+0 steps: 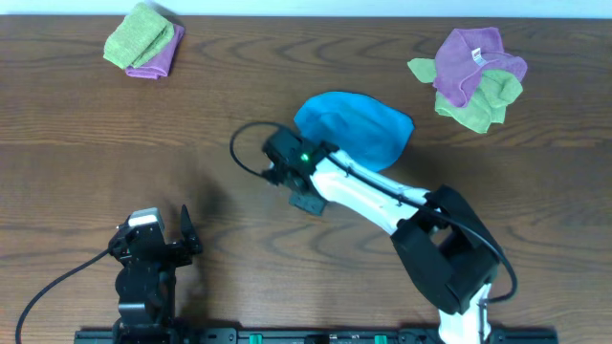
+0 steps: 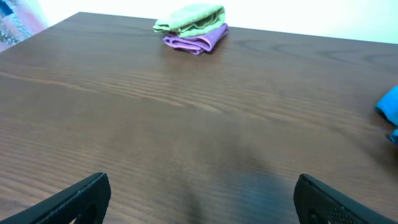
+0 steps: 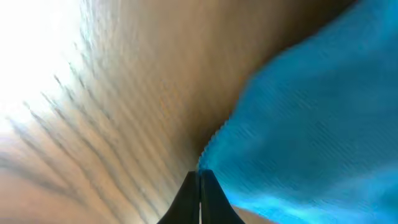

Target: Fold the cloth

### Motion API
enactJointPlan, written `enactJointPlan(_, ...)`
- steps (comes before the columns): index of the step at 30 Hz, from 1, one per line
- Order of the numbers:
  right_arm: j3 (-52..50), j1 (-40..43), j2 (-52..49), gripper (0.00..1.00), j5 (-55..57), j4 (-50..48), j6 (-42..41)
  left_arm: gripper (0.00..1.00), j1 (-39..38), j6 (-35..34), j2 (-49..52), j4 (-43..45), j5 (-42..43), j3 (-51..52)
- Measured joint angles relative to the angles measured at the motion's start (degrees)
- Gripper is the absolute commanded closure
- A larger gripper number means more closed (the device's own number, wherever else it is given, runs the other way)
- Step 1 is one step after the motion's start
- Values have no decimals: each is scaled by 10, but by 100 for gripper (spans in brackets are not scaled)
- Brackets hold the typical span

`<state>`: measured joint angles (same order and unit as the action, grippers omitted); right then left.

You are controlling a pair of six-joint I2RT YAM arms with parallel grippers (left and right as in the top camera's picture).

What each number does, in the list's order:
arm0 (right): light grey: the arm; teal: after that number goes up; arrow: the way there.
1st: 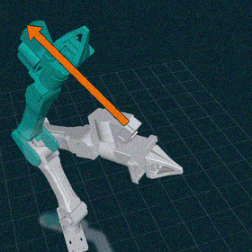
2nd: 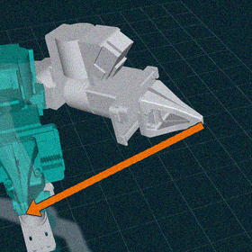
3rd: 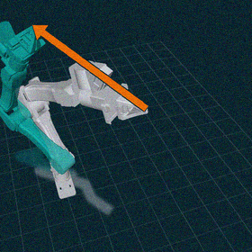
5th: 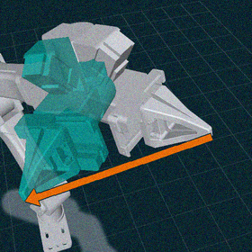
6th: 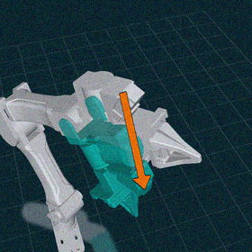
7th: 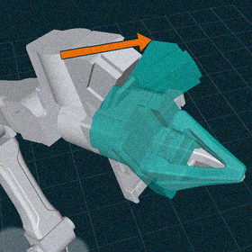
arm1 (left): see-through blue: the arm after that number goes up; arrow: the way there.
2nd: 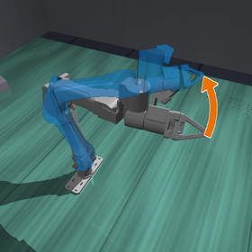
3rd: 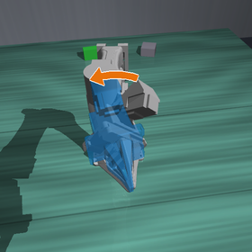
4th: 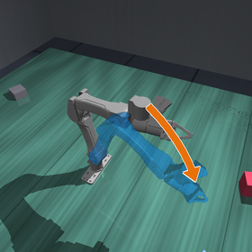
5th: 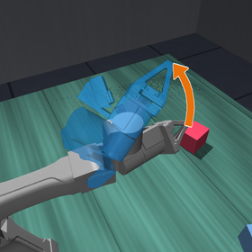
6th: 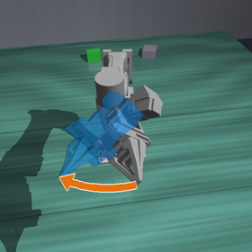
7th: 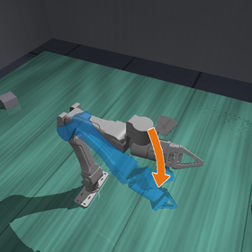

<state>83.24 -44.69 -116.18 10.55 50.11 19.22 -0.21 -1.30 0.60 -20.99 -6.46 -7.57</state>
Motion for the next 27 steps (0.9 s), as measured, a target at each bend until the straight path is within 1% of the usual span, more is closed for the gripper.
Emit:
enactJointPlan(4, 144, 0, -1, 99, 0, 55, -6, 5, 0, 0, 0, 0, 0, 0)
enactJointPlan(7, 238, -2, 0, 99, 0, 102, -7, 5, 0, 0, 0, 0, 0, 0)
enactJointPlan(8, 254, -2, 0, 99, 0, 108, -8, 4, 0, 0, 0, 0, 0, 0)
enactJointPlan(10, 324, -11, 0, 99, -3, 151, -8, 5, 0, 0, 0, 0, 0, 0)
enactJointPlan(13, 412, -38, 0, 99, -11, 193, -8, 5, 0, 0, 0, -1, 0, 0)
enactJointPlan(17, 562, -111, 1, 99, -24, 252, -8, 5, 0, 0, 0, 0, 0, 0)
enactJointPlan(20, 624, -137, 2, 99, -28, 284, -8, 4, 0, 0, 0, 0, 0, 0)
enactJointPlan(23, 632, -125, 5, 99, -16, 303, -8, 5, 0, 0, 0, 0, 0, 0)
enactJointPlan(25, 612, -90, 6, 99, -10, 304, -15, 5, 0, 0, 0, 0, 0, 0)
enactJointPlan(27, 562, -32, 8, 99, -4, 301, -23, 5, 0, 0, 0, 0, 0, 0)
